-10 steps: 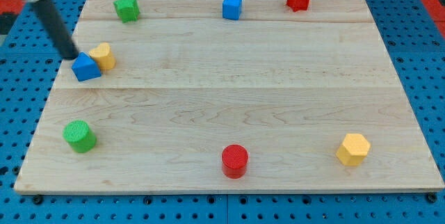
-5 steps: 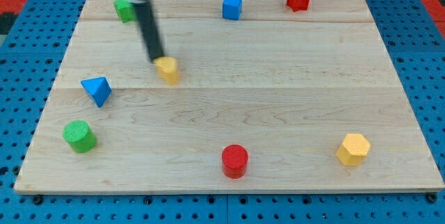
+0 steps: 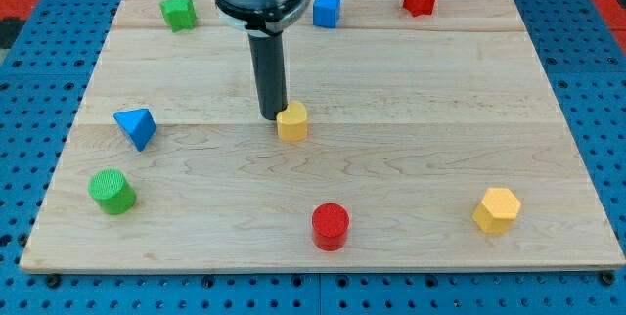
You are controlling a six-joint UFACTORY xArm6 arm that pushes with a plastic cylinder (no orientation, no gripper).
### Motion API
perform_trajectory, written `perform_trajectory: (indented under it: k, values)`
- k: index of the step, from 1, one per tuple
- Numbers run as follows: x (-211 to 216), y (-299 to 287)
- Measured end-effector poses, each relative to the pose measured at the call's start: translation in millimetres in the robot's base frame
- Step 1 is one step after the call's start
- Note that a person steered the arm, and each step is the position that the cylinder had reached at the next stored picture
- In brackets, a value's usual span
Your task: Move the heart towards the right center
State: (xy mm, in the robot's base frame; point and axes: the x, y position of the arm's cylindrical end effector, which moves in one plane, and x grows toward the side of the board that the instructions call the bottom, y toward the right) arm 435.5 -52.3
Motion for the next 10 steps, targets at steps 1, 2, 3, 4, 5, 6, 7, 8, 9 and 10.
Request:
perform_trajectory:
  k: [1, 2, 3, 4, 5, 6, 7, 8, 9, 10]
  values:
    - [7.9, -14.8]
    - [28.7, 71.6]
    - [43.2, 122.1]
    - [16.3, 176.4]
    - [25.0, 137.2]
    - [24.0, 96.4]
    - [-1.1, 99.9]
    - [-3.8, 99.1]
    - [-28.7, 84.7]
    - [-16.9, 203.3]
